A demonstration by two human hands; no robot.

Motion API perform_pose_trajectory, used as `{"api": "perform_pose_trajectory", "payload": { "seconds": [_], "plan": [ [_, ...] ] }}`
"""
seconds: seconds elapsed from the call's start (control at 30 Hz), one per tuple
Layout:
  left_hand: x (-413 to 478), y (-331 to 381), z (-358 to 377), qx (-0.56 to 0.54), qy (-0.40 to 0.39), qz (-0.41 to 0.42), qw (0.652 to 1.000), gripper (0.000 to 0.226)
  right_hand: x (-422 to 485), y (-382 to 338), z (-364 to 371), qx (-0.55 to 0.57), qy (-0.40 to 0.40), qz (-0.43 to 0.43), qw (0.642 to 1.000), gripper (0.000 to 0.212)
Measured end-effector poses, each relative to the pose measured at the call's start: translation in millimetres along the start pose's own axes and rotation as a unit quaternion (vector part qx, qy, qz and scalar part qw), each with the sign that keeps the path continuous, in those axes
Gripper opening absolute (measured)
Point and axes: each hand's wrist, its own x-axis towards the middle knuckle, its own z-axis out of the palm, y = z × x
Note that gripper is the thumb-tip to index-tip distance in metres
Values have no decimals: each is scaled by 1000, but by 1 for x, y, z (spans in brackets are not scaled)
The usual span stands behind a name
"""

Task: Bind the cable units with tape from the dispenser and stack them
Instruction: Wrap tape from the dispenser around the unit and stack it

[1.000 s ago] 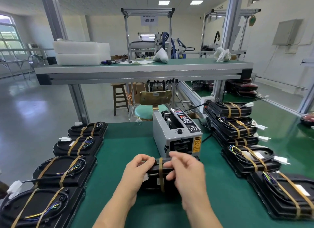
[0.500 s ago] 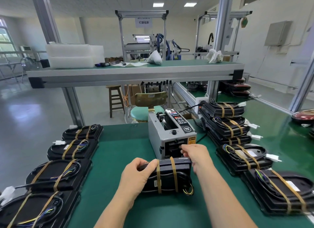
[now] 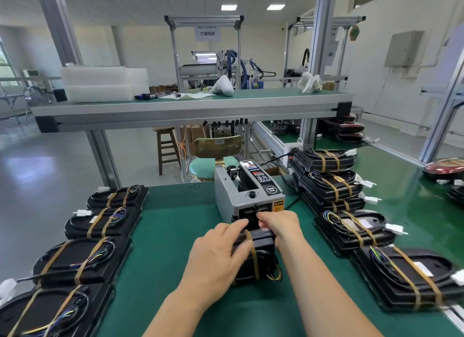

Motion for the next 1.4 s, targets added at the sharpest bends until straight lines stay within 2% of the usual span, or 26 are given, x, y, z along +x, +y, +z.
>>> {"api": "perform_pose_trajectory", "payload": {
  "seconds": [0.07, 0.13, 0.23, 0.37, 0.47, 0.6, 0.67, 0.83, 0.93, 1.4],
  "plan": [
    [2, 3, 3, 62, -39, 30, 997, 53, -1, -1, 0, -8, 6, 1, 1000, 25],
    [3, 3, 7, 98, -35, 28, 994, 53, 0, -2, 0, -28, 15, -2, 1000, 29],
    [3, 3, 10, 90, -26, 14, 995, 51, -1, -4, 1, -49, 23, -1, 999, 34],
    [3, 3, 9, 71, -30, 6, 997, 51, -3, -6, 2, -43, 18, 4, 999, 21],
    [3, 3, 6, 65, -43, 15, 997, 51, -4, -4, 1, 7, 12, 10, 1000, 18],
    [3, 0, 4, 53, -45, 15, 997, 51, -7, 1, -8, 77, -10, 15, 997, 26],
    [4, 0, 5, 55, -42, 12, 998, 51, -15, 2, -15, 130, -19, 13, 991, 21],
    [7, -2, 9, 82, -29, -4, 996, 51, -46, 7, -34, 204, -43, -37, 977, 12],
    [5, -1, 11, 108, -26, -2, 994, 49, -58, 9, -37, 227, -81, -59, 969, 15],
    [5, -1, 16, 137, -20, -2, 990, 49, -64, 19, -31, 115, -22, -139, 983, 19]
  ]
}}
